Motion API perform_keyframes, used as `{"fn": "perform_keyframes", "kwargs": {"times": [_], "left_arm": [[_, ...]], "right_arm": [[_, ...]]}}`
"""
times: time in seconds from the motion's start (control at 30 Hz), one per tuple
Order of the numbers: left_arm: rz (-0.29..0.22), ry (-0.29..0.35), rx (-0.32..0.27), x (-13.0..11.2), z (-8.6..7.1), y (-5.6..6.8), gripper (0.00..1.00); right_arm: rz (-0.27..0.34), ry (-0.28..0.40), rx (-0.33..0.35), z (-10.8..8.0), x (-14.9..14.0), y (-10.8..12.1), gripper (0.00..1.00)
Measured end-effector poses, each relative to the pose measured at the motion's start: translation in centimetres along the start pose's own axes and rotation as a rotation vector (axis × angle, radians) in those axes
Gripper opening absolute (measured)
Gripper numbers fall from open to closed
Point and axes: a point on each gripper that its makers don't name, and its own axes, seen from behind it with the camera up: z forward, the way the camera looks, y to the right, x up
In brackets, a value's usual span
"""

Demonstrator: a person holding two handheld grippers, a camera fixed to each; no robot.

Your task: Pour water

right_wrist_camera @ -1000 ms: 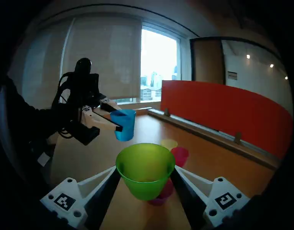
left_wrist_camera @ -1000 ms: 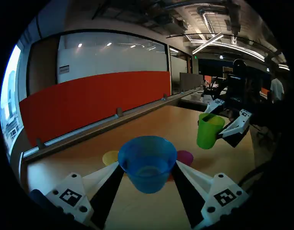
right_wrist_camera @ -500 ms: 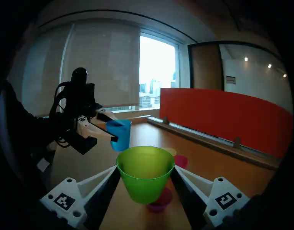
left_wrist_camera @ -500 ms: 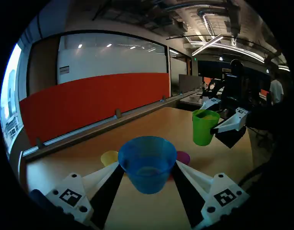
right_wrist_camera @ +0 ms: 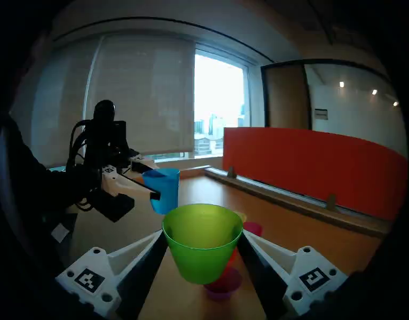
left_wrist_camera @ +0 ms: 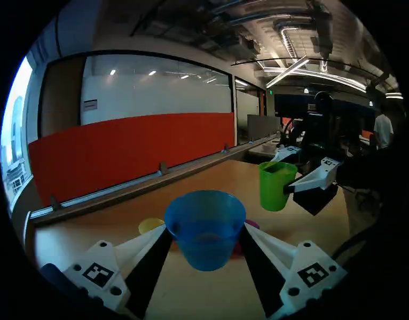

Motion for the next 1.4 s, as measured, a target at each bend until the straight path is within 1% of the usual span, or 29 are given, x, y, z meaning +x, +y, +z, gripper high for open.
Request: {"fn": "perform_keyframes", "kwargs": {"times": [0.57, 0.97, 1.17, 1.4], "left_arm": [[-0.046, 0.133, -0.002, 2.4, -0.4, 0.9, 0.82], [-0.033, 0.15, -0.003, 3.0, -0.8, 1.4, 0.82], [-0.007, 0.142, 0.006, 3.2, -0.8, 1.2, 0.82], [-0.001, 0.154, 0.007, 3.9, -0.8, 1.2, 0.82]], "right_arm": [[-0.009, 0.008, 0.01, 0.6, 0.5, -0.3, 0.91], [-0.011, 0.012, 0.015, 0.8, 0.4, -0.4, 0.91], [-0.009, 0.01, 0.018, 0.9, 0.2, -0.5, 0.91], [-0.003, 0.005, 0.028, 1.3, 0.0, -0.8, 0.91]]}}
